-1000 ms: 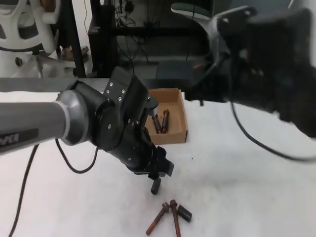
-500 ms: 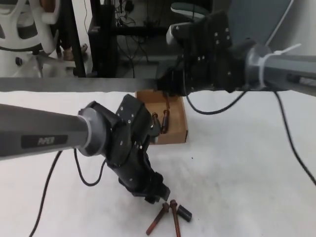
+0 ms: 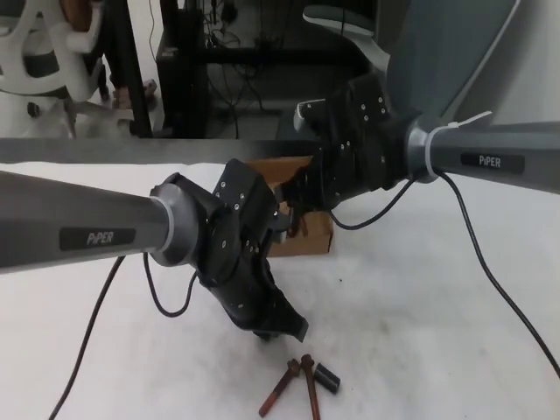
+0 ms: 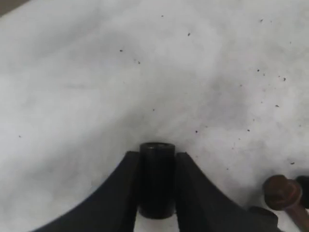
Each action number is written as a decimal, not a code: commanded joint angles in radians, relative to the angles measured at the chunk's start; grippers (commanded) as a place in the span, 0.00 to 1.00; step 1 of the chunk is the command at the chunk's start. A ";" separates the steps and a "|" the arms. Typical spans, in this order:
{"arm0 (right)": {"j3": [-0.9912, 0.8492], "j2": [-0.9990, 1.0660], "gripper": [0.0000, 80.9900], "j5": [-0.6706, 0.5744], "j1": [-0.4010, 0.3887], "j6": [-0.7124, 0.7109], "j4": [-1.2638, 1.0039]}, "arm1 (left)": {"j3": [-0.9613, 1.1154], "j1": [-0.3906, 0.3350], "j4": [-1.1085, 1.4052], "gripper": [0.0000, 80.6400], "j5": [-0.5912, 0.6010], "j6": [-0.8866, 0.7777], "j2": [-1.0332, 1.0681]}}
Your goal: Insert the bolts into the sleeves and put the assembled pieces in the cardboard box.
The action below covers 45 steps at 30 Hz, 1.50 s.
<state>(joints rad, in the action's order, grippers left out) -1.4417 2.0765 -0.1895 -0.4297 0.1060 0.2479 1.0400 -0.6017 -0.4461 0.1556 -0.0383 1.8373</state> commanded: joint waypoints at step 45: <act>0.188 -0.261 0.57 0.165 -0.270 0.201 0.625 | -0.443 0.162 -0.088 0.02 -0.026 0.009 -0.870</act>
<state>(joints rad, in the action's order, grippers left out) -1.2537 1.8216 -0.0356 -0.7105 0.3081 0.8780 0.5956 -0.4422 -0.5457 0.1282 -0.0210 0.9863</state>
